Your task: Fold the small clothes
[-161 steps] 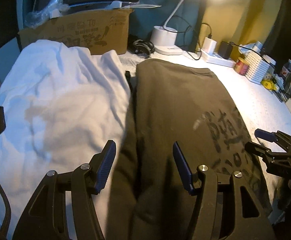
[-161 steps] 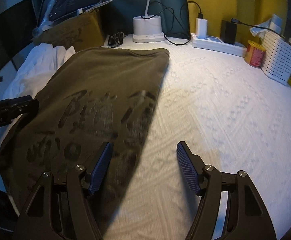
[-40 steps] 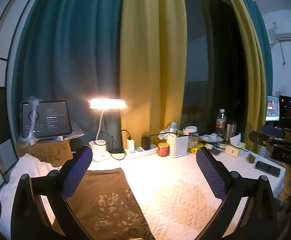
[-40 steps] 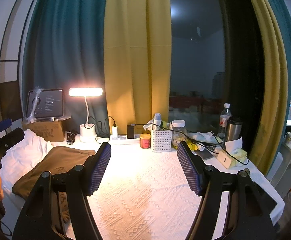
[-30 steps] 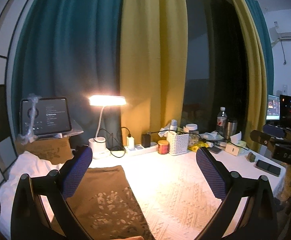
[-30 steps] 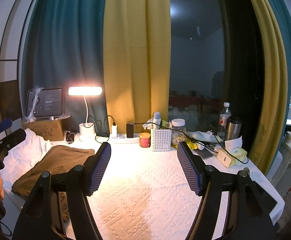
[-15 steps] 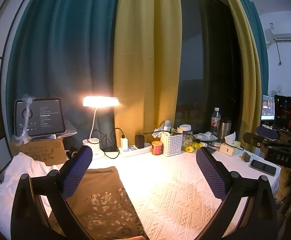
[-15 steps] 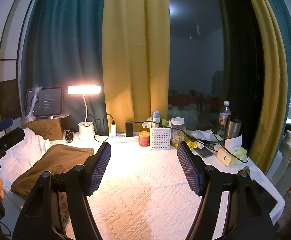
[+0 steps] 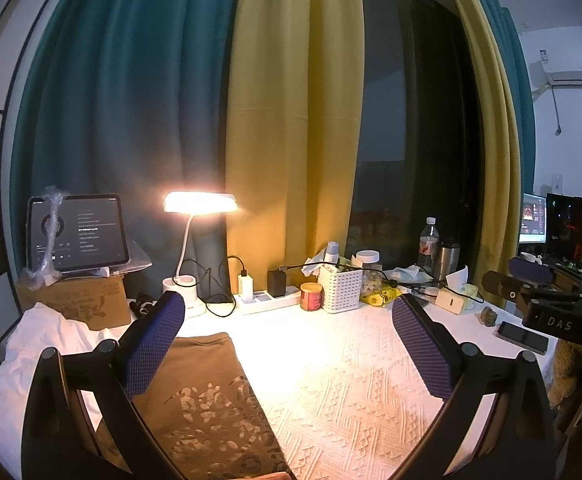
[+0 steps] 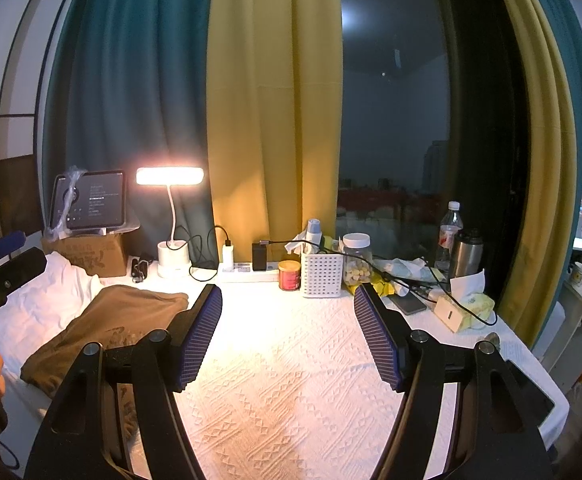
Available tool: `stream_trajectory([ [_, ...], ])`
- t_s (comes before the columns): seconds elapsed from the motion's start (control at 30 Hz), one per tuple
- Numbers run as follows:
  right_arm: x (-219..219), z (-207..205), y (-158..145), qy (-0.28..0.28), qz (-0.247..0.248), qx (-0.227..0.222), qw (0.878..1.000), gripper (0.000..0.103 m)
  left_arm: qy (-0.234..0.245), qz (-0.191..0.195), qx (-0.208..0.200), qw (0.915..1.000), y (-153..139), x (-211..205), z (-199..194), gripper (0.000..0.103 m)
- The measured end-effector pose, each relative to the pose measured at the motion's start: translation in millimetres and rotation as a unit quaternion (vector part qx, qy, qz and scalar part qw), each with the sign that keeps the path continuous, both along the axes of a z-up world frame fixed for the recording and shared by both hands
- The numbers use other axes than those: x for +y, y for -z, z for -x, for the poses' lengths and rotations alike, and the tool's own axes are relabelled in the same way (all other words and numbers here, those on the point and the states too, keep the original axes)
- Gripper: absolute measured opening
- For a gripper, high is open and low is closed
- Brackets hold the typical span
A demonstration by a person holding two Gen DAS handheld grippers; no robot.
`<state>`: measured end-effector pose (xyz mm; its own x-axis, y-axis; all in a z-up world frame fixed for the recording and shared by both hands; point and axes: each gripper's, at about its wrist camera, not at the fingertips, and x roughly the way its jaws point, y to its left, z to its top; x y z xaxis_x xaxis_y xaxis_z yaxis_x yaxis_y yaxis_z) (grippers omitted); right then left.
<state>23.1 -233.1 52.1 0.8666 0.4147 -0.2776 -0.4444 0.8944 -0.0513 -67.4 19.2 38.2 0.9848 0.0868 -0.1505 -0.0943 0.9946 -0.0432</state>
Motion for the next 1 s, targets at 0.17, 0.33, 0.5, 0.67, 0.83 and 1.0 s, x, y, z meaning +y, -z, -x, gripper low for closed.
stream_trajectory([
  [0.17, 1.1, -1.4, 0.1, 0.0, 0.0, 0.0, 1.0, 0.072, 0.0, -0.001, 0.002, 1.0, 0.0, -1.7, 0.3, 0.102],
  [0.33, 0.6, -2.0, 0.1, -0.001, 0.0, 0.0, 1.0, 0.072, 0.003, -0.004, 0.002, 1.0, 0.0, -3.4, 0.6, 0.102],
  [0.5, 1.1, -1.8, -0.2, -0.001, 0.001, 0.001, 1.0, 0.072, 0.006, -0.004, 0.003, 1.0, 0.5, -5.2, 0.6, 0.102],
  [0.67, 1.3, -2.0, -0.3, -0.001, 0.001, 0.001, 1.0, 0.072, 0.01, -0.001, 0.005, 0.9999, -0.1, -4.9, 0.8, 0.102],
  [0.83, 0.6, -2.2, 0.3, 0.0, 0.001, 0.002, 1.0, 0.072, 0.014, 0.015, 0.025, 0.9995, 3.3, 0.1, -3.2, 0.102],
  [1.0, 0.7, -2.2, 4.8, -0.001, 0.002, 0.003, 1.0, 0.072, 0.031, 0.021, 0.027, 0.9989, 4.9, 1.8, -3.1, 0.102],
])
